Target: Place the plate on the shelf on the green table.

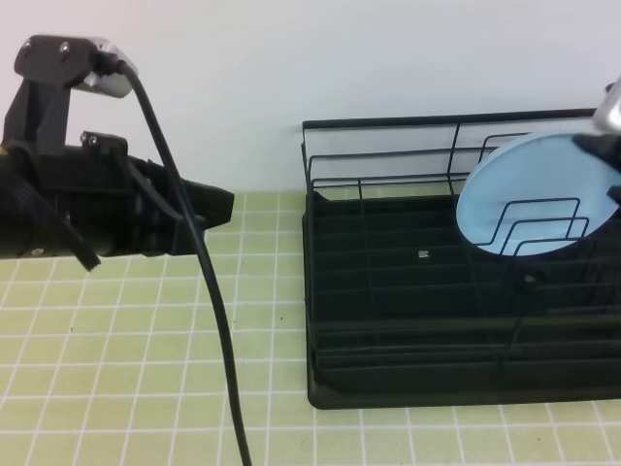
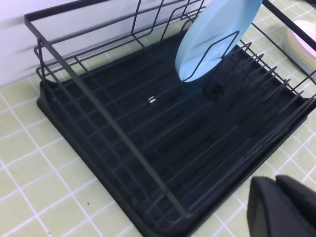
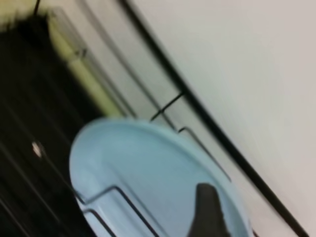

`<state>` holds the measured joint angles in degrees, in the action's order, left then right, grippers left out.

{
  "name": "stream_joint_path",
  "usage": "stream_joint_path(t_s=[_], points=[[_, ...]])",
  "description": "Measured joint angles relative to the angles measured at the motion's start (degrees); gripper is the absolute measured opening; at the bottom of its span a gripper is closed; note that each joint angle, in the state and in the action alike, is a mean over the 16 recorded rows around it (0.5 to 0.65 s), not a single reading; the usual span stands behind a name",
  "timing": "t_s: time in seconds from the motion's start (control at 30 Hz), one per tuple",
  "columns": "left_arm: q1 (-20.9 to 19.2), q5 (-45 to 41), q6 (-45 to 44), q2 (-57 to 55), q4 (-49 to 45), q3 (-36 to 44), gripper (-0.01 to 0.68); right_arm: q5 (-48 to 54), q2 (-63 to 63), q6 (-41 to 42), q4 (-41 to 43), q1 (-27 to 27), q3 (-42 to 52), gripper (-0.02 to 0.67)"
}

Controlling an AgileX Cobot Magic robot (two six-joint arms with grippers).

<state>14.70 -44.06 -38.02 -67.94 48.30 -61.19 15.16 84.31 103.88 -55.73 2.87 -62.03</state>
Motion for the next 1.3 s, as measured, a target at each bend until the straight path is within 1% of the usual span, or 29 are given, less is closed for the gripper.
stream_joint_path(t_s=[0.3, 0.43, 0.47, 0.67, 0.77, 0.9, 1.1, 1.3], points=[[0.0, -5.3, 1.9, 0.2, -0.7, 0.1, -0.002, 7.5, -16.8, -23.1, 1.3, 0.0, 4.5, 0.113], [0.0, -7.4, 2.5, 1.1, -0.3, 0.9, -0.002, 10.5, -26.5, -32.1, 2.7, 0.0, 7.8, 0.021], [0.0, -7.6, 2.7, 1.6, -0.1, 1.4, -0.002, 11.0, -29.1, -34.0, 3.0, 0.0, 8.9, 0.010], [0.0, -4.9, 3.2, 6.5, 1.7, 6.8, -0.002, 9.2, -45.0, -43.7, 4.9, 0.0, 18.4, -0.002], [0.0, -1.3, 3.0, 10.6, 2.6, 11.4, -0.002, 7.0, -52.3, -46.7, 5.2, 0.0, 24.4, -0.003], [0.0, 5.5, 1.5, 17.6, 3.6, 18.9, -0.002, 4.5, -59.7, -49.0, 5.0, 0.0, 32.5, -0.003], [0.0, 15.7, -4.1, 28.2, 3.9, 29.4, -0.002, 3.0, -65.4, -50.3, 4.6, 0.0, 41.0, -0.003], [0.0, 21.9, -10.5, 35.0, 4.1, 35.3, -0.002, 3.2, -66.5, -50.2, 4.3, 0.0, 44.6, -0.003]])
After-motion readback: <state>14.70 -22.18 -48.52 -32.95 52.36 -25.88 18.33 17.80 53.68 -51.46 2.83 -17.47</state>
